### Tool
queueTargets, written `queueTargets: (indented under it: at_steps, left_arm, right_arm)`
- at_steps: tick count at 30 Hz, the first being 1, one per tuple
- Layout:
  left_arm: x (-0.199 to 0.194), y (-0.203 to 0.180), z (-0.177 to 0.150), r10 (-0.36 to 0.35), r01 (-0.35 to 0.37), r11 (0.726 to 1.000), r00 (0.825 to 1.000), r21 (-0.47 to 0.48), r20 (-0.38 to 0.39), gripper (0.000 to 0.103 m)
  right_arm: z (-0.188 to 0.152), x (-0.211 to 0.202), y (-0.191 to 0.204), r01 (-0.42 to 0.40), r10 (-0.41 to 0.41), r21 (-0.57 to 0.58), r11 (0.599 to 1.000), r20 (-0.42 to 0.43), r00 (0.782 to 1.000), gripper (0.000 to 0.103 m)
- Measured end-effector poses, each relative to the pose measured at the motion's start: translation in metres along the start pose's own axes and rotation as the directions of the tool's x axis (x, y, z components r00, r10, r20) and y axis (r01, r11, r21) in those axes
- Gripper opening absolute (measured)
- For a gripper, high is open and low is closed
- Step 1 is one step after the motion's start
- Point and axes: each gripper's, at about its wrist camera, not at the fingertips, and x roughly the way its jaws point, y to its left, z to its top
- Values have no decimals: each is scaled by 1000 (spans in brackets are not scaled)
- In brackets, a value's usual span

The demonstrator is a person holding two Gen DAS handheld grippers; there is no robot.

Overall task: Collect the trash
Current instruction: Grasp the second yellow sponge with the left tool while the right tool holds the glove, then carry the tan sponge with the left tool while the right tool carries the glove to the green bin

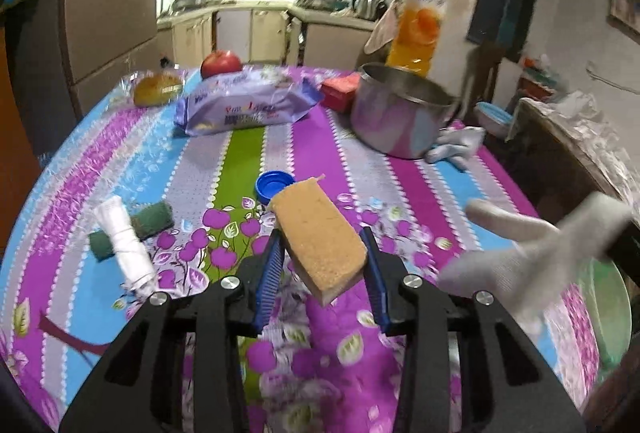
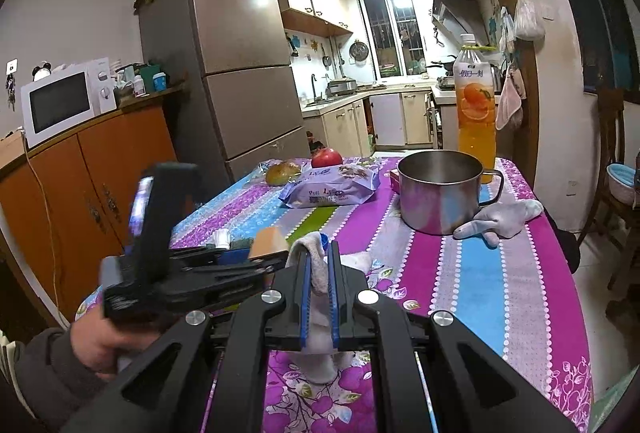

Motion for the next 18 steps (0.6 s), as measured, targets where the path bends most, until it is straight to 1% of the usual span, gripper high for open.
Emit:
queueTargets:
  at_steps: [8, 11, 18]
  left_arm:
    - [-43, -22, 0, -47, 43, 997, 996, 60, 74, 37]
    - [-52, -34, 1, -75, 67, 994, 993, 85, 89, 37]
    - [-63, -66, 2, -139, 126, 983, 985, 130, 98, 37]
  right_arm:
    - [-1, -32, 1, 49, -49, 1, 999, 24, 999, 8]
    - [-2, -49, -5, 86, -86, 18, 996, 35, 996, 8]
    - [-2, -96, -25, 164, -168, 49, 985, 71, 983, 8]
